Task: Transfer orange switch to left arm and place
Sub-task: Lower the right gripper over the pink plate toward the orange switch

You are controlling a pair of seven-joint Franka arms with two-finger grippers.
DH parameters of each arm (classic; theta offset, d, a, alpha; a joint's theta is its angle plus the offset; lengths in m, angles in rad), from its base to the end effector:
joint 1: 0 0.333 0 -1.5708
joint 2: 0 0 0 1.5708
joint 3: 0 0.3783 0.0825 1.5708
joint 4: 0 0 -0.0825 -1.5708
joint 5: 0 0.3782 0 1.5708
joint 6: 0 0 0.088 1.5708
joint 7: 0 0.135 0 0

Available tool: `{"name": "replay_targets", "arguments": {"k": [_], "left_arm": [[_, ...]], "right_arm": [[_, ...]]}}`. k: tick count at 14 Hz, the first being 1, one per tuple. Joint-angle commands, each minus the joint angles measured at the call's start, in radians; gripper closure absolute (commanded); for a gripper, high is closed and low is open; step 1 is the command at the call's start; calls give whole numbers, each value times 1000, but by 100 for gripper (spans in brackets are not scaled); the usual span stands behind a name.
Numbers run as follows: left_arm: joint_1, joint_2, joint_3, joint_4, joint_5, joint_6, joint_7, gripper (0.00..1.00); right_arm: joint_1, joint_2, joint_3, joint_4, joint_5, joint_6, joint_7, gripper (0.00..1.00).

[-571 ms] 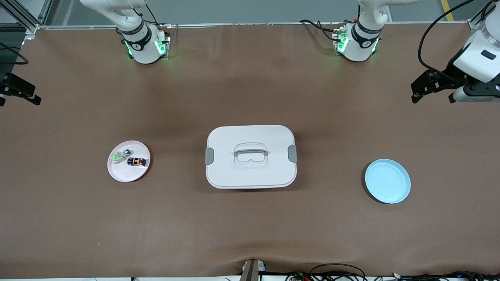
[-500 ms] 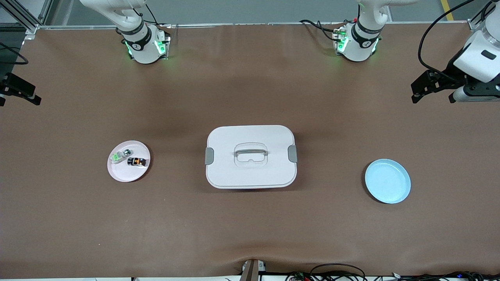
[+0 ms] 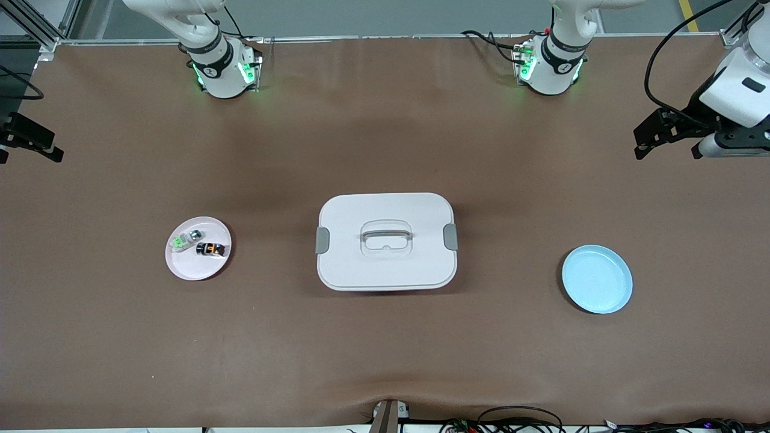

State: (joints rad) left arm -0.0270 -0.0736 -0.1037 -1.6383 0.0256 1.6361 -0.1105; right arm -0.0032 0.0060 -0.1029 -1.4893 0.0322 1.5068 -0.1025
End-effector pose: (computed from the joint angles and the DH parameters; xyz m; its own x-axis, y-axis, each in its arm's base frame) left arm 0.5253 -0.0682 0.6726 0.9970 -0.0218 0.0741 -0.0200 -0.9995 -0.0252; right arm 0.5426 -0.0530 0.6877 0.9999 -0.0016 0.0147 -0.0011 -0.9995 -0.0301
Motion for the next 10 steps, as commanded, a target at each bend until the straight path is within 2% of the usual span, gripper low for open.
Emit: {"name": "replay_targets", "arguments": {"k": [1,3,10], "left_arm": [[16,12,4,38,-12,-12,6,0],[44,18,2,34,-19,-12,15,0],[42,11,-1,38,-36,-41,15,0]], "right_arm": [[12,2,-1,-16,-3,3,23,0],[12,37,-1,-13,-2,15,20,0],[58,130,0,-37,17,72,7,0]]}}
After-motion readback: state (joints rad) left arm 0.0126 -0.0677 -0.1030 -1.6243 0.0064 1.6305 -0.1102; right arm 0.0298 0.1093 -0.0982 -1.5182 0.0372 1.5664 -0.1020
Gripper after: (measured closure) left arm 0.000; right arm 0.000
